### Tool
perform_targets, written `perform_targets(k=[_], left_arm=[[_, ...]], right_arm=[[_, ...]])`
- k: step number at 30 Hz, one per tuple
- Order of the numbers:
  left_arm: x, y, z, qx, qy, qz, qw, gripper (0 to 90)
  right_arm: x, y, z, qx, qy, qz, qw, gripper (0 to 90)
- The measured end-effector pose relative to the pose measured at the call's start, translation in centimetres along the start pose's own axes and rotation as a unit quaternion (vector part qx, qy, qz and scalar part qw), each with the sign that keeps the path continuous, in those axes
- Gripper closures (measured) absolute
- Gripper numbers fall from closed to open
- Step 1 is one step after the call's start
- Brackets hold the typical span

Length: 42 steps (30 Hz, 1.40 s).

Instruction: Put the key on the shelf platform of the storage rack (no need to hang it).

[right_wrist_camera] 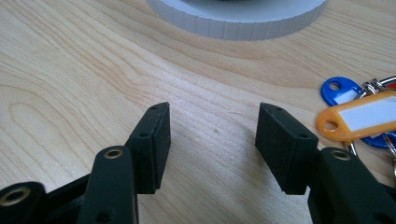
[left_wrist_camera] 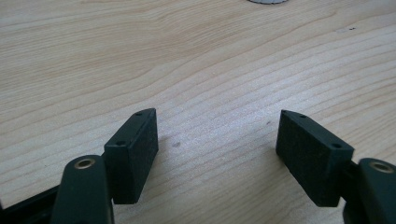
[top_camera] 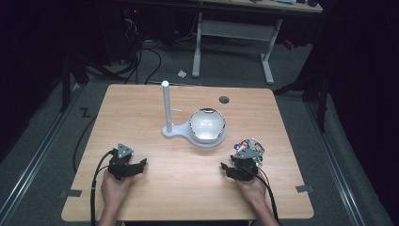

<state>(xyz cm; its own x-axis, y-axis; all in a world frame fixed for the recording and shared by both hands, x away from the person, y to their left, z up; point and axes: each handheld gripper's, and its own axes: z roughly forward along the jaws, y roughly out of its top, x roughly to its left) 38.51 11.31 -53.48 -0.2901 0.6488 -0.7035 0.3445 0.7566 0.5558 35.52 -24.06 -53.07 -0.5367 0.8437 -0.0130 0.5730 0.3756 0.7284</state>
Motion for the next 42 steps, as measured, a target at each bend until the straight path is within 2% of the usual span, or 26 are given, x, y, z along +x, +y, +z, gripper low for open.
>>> perform_targets(k=[7, 10, 13, 18, 31, 42], left_arm=[[0.0, 0.0, 0.0, 0.0, 0.0, 0.0, 1.0, 29.9], [0.0, 0.0, 0.0, 0.0, -0.002, 0.001, 1.0, 29.9], [0.0, 0.0, 0.0, 0.0, -0.001, 0.001, 1.0, 29.9], [0.0, 0.0, 0.0, 0.0, -0.001, 0.001, 1.0, 29.8], [0.0, 0.0, 0.0, -0.001, 0.0, 0.001, 1.0, 29.9], [0.0, 0.0, 0.0, 0.0, -0.001, 0.001, 1.0, 29.8]], right_arm=[[-0.3, 0.0, -0.3, 0.006, 0.008, 0.012, 0.9999, 46.4], [-0.2, 0.1, -0.7, -0.003, 0.008, 0.012, 0.9999, 46.2], [-0.3, 0.1, -1.1, -0.016, -0.001, 0.009, 0.9998, 46.5], [-0.7, 0.2, -1.9, -0.033, -0.001, 0.027, 0.9991, 47.4], [-1.4, 0.1, -2.9, -0.037, -0.005, 0.032, 0.9988, 50.0], [-2.7, -0.1, -4.3, -0.049, -0.021, 0.053, 0.9972, 50.1]])
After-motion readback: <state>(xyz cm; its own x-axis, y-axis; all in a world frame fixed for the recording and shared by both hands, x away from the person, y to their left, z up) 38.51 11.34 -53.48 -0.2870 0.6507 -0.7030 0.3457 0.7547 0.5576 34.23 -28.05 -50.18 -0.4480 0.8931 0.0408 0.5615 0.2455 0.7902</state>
